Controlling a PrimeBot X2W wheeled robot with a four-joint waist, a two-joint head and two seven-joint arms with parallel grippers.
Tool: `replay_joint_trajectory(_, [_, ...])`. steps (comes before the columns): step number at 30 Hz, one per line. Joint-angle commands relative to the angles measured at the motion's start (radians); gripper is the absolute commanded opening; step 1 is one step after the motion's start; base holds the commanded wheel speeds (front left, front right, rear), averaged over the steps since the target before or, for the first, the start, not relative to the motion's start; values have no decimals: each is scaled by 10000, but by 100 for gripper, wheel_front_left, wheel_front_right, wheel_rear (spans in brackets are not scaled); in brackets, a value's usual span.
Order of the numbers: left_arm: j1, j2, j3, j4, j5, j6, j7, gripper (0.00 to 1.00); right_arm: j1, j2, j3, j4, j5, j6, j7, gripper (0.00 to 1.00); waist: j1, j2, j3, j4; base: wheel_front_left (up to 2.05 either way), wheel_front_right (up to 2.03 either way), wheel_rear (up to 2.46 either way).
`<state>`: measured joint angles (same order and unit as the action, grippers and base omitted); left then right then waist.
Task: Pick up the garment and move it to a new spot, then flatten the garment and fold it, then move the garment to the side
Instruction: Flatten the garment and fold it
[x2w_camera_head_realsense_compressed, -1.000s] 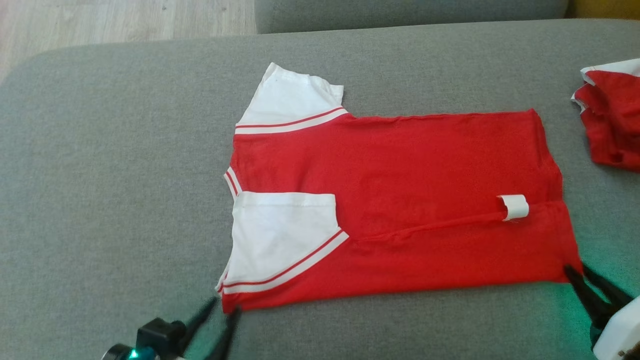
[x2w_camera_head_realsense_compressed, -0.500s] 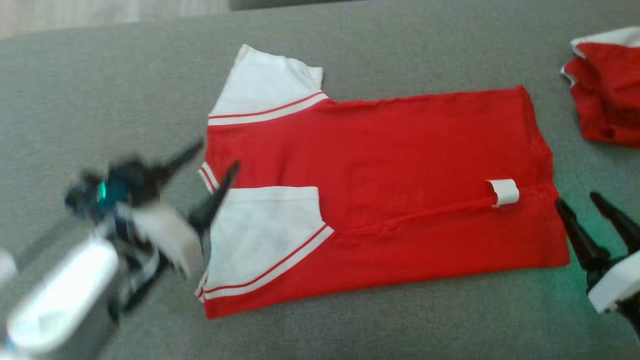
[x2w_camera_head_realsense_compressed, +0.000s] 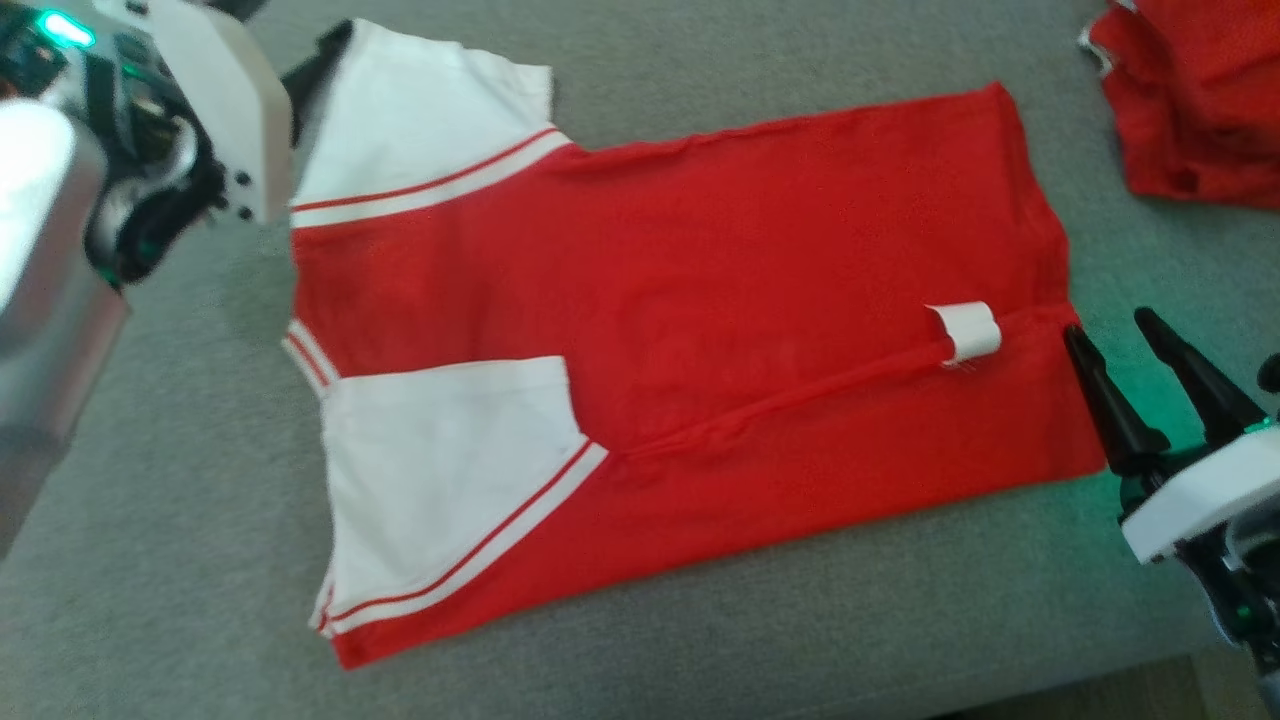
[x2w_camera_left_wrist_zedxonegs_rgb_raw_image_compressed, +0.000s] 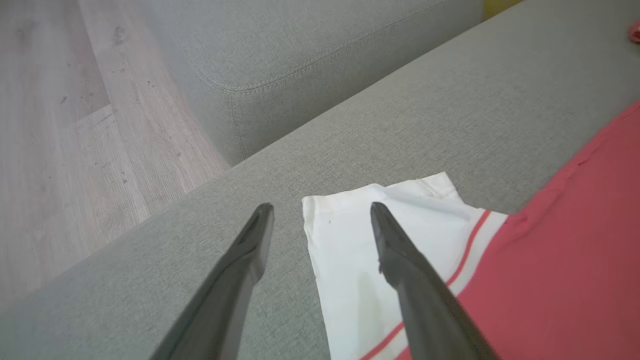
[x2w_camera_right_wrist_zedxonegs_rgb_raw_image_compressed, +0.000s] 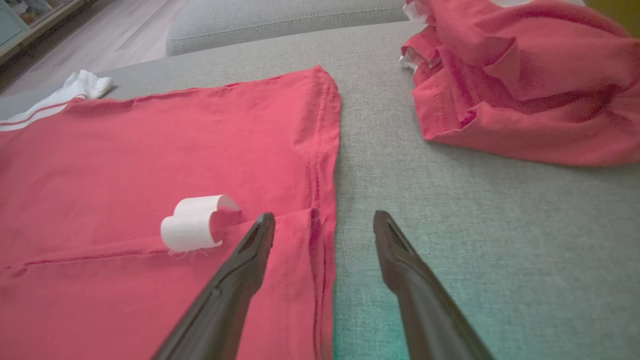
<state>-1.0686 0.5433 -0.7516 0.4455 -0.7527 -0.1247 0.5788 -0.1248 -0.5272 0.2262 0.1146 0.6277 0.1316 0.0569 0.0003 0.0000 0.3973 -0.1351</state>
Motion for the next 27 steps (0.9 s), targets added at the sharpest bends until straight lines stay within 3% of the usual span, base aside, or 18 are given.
replay_joint_trajectory(1, [-706, 269, 145, 220, 117, -51, 67, 100, -129, -134, 108, -172, -108, -9, -162, 100, -3, 0, 371, -376, 0, 0, 0])
replay_joint_trajectory(7, [-1489, 380, -504, 1204, -162, -56, 210, 100, -385, 91, 304, -6, -171, -9, -344, 100, -3, 0, 781, -854, 0, 0, 0])
replay_joint_trajectory(12, [-1956, 829, -1086, 1820, -316, -57, 254, 100, -550, 247, 483, 205, -172, -9, -550, 100, -3, 0, 1102, -1244, 0, 0, 0])
replay_joint_trajectory(27, [-2401, 1295, -2131, 2805, -1036, -59, -104, 100, -825, 241, 803, 795, 17, -9, -1029, 100, -3, 0, 1517, -1579, 0, 0, 0])
